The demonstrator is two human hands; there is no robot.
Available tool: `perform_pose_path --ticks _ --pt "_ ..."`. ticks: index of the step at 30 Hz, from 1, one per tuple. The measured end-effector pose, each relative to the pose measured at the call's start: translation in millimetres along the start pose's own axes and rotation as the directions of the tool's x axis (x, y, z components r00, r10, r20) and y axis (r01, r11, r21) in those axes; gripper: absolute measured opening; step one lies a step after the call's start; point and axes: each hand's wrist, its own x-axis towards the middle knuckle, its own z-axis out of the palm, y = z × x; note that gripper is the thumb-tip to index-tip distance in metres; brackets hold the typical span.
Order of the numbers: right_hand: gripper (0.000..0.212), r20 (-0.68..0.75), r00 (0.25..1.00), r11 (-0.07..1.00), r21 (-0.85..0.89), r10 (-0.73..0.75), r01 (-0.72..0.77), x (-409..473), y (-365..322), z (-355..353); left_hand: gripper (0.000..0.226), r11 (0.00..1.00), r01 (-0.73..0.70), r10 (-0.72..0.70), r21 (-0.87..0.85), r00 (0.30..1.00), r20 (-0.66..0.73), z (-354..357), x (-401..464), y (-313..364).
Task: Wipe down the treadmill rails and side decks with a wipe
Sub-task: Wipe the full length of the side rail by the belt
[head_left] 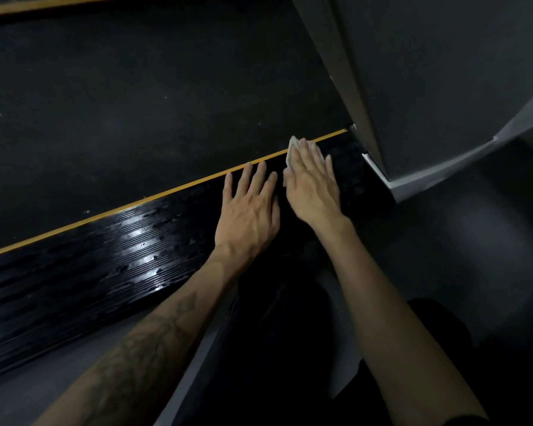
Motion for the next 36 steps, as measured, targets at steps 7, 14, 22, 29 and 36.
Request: perform_pose_path --ticks 7,14,22,29,36 --pt "0.062 -0.058 0.994 0.995 -0.028 0.096 -0.098 -23 2 2 0.061 1.000 0.012 -0.012 -0.005 0.999 -0.030 1 1 2" --pt "0.063 -0.009 1.000 1.000 -0.030 -0.010 0.009 4 17 -7 0.062 1.000 0.008 -0.008 0.000 1.000 -0.016 0 1 1" --pt "0.061 -0.030 0.999 1.000 -0.007 0.027 -0.027 -18 2 1 0.062 1.000 0.011 -0.011 -0.006 1.000 -0.007 0 2 4" --pt "0.064 -0.039 0.993 0.993 -0.033 0.111 -0.113 -12 20 -7 0.061 1.000 0.003 -0.003 -0.008 1.000 -0.004 1 2 3" --pt "0.061 -0.007 1.000 1.000 -0.010 0.029 -0.029 -6 9 -6 0.061 0.999 -0.019 0.019 -0.044 1.000 0.006 -2 1 2"
